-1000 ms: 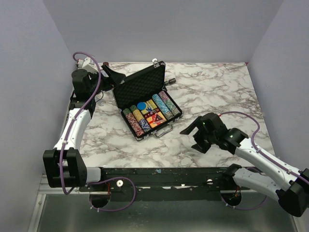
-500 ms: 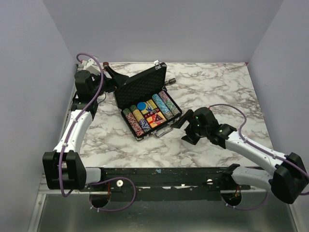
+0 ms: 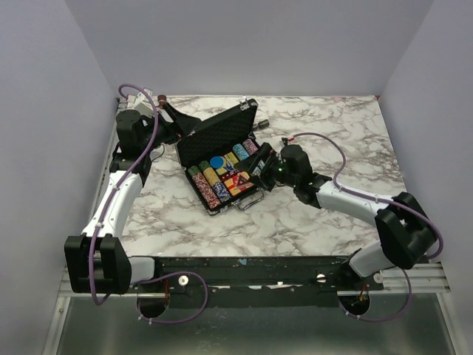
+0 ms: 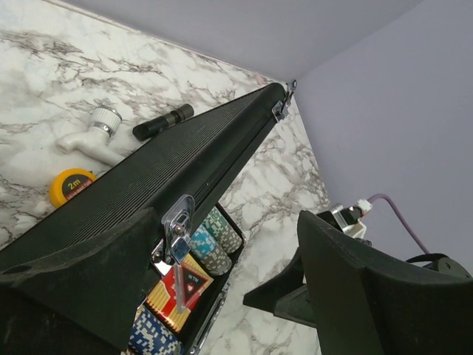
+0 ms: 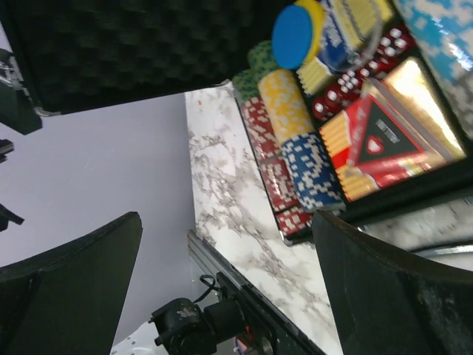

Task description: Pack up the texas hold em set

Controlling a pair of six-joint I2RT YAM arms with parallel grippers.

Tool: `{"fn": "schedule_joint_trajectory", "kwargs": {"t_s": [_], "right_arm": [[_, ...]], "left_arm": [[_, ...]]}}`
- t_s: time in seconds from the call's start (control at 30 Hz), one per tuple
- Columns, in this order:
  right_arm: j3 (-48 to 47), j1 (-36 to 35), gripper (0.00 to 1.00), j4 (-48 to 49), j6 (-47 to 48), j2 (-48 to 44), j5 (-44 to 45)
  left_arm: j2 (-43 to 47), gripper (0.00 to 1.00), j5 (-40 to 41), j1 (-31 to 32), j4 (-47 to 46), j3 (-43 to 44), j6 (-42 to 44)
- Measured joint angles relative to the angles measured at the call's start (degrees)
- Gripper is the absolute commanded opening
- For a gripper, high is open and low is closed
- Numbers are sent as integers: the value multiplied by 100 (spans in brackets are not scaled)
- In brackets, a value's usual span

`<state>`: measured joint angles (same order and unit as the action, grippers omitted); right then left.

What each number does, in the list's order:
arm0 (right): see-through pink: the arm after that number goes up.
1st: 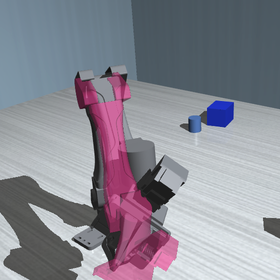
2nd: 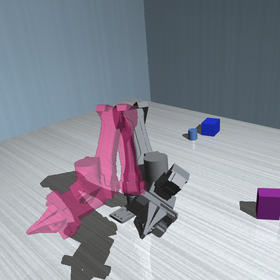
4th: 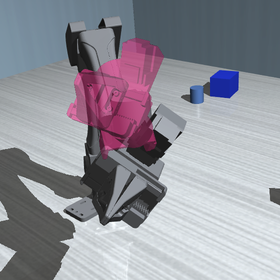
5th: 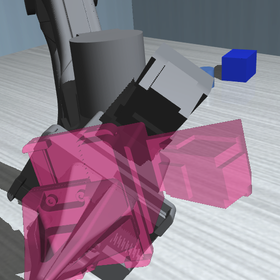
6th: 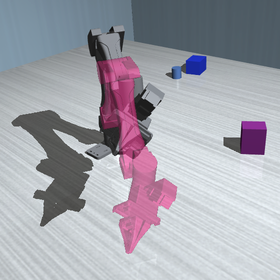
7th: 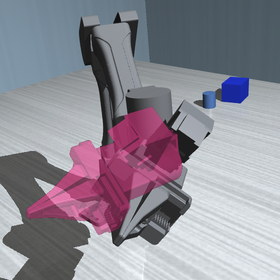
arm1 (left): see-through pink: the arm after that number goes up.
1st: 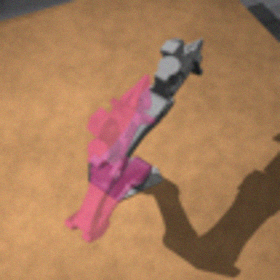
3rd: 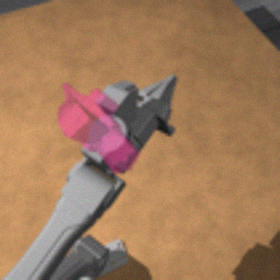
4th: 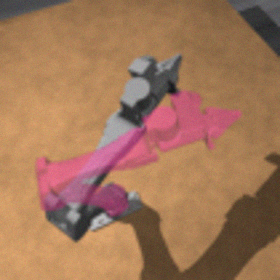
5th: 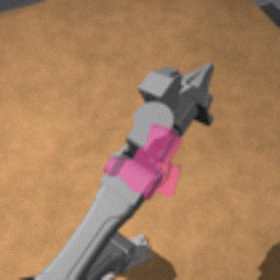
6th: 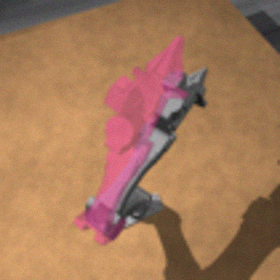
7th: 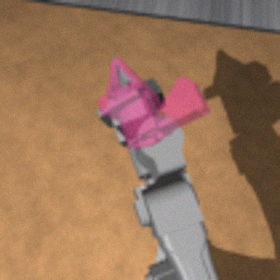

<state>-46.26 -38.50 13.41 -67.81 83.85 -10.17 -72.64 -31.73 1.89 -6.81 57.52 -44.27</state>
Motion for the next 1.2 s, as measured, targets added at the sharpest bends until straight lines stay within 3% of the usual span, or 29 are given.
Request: {"fn": "schedule_joint_trajectory", "kwargs": {"t_s": [0.17,0.3,0.53,0.8,0.93,1.07,1.2], "right_arm": [[-247,0,100,719,74,468,-264],[-616,0,100,726,153,671,-280],[-1064,0,100,-619,260,664,546],[-385,2,100,-2271,520,39,1609],[-398,0,100,-2874,741,-310,2048],[-820,-2,99,-3668,1126,-35,2264],[-562,-44,100,-3628,1360,-140,2181]], "left_arm": [[157,79,-149,0,-52,-170,-238],[238,80,-258,0,-31,-225,-391],[457,80,-291,0,144,-229,-402],[481,79,-426,9,129,-229,-466],[138,78,-638,76,17,-203,-546],[-417,74,-807,262,2,-201,-669],[-960,66,-979,597,-76,-201,-813]]}}
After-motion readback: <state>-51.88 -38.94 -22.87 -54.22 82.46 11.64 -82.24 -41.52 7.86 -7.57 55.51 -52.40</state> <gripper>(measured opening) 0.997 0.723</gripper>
